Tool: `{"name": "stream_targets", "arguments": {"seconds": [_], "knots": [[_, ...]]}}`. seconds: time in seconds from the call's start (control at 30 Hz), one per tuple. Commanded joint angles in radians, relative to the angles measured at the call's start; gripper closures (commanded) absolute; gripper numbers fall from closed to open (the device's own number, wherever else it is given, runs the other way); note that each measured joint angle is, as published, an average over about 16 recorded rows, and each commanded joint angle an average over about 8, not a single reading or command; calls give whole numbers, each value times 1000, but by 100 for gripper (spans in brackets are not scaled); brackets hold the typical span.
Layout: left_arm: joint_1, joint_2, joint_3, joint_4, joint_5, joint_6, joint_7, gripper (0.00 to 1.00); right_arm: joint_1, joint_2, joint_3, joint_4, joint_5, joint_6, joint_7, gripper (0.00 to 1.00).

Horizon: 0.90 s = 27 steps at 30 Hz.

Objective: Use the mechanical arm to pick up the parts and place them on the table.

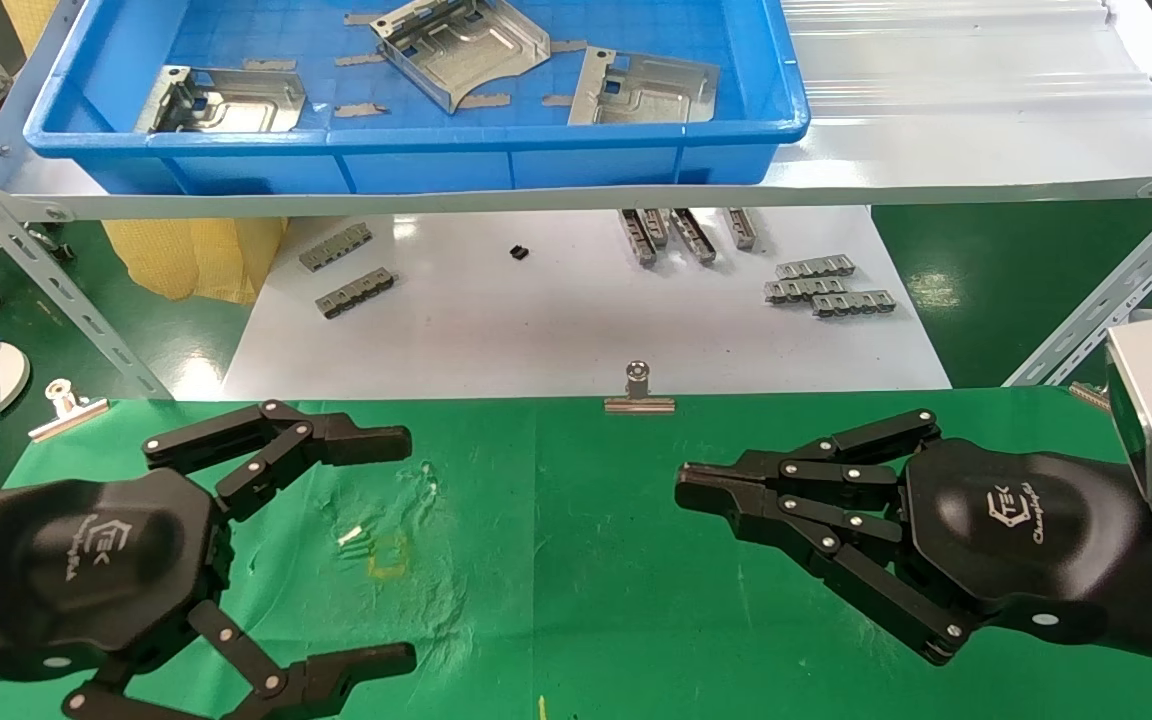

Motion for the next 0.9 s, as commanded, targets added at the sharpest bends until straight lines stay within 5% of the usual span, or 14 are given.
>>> {"name": "stream_targets", "arguments": {"seconds": [0.03, 0.27, 0.5, 0.7, 0.9], "knots": [[4, -2, -2, -3, -3, 0, 2, 0, 0, 0, 0, 0, 0, 0, 0, 100], [-238, 88, 40, 110, 142, -63, -3, 0, 0, 0, 0, 0, 0, 0, 0, 100], [-582, 288, 133, 473, 356, -150, 50, 0, 0, 0, 0, 0, 0, 0, 0, 100], [-784, 471, 193, 831, 519, -387, 114, 0, 0, 0, 0, 0, 0, 0, 0, 100], [-876, 610, 235, 1063, 611, -593, 152, 6, 0, 0, 0, 0, 0, 0, 0, 100]]}}
